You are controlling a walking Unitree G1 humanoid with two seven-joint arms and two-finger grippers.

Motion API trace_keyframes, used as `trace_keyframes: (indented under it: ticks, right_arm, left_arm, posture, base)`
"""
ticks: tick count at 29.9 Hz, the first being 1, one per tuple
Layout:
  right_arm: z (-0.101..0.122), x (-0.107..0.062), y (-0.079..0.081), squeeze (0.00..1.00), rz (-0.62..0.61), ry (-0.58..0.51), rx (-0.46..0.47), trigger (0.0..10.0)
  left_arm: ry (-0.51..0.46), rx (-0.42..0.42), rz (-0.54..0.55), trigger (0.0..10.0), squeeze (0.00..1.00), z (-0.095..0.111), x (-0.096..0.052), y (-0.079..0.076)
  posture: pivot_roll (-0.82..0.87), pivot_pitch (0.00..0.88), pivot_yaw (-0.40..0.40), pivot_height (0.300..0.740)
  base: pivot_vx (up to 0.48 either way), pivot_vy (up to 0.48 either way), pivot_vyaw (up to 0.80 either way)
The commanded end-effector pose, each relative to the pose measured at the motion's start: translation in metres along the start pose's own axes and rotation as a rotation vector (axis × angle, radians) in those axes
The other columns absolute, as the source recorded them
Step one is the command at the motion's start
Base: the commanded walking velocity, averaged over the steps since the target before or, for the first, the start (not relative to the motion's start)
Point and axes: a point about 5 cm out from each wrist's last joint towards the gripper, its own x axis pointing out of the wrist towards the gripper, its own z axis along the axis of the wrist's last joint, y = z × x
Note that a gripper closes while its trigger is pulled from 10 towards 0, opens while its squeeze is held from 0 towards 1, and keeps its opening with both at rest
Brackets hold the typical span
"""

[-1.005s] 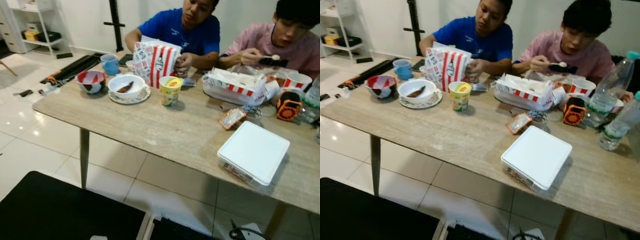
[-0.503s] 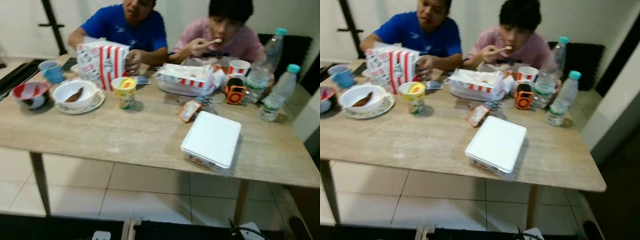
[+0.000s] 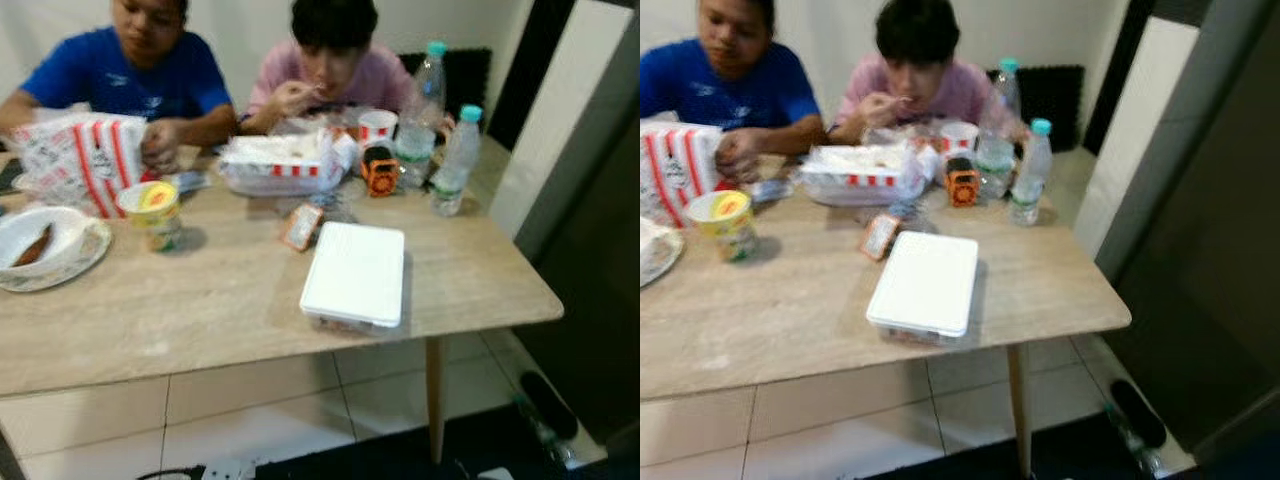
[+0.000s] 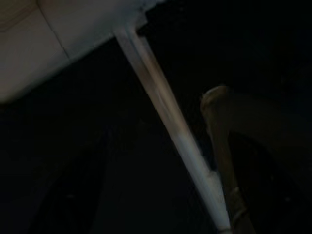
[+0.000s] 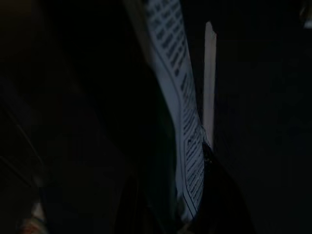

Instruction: Restocking fridge

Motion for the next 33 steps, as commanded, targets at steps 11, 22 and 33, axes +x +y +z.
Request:
trace_keyframes:
  ticks: [11,22,33]
  right_arm:
    - [0.013,0.0,-0.001,0.0,-0.001,-0.037,-0.03,10.0]
    - [0.013,-0.001,0.0,0.0,0.016,-0.041,-0.041,10.0]
    - [0.016,0.0,0.007,0.0,0.048,-0.056,-0.083,10.0]
  left_arm:
    - [0.004,0.024,0.034,10.0,0.0,-0.006,0.0,-0.003]
    - [-0.014,-0.099,0.006,10.0,0.0,0.0,0.0,-0.003]
    - [0.019,-0.135,0.009,10.0,0.0,-0.011,-0.001,0.0]
  posture:
    - [-0.02,0.007,0.011,0.74]
    - [-0.01,0.01,0.008,0.74]
    - [-0.01,0.014,0.008,0.74]
  base:
    - [0.0,0.0,-0.79]
    - [0.0,0.0,-0.72]
    - [0.0,-0.29,0.0]
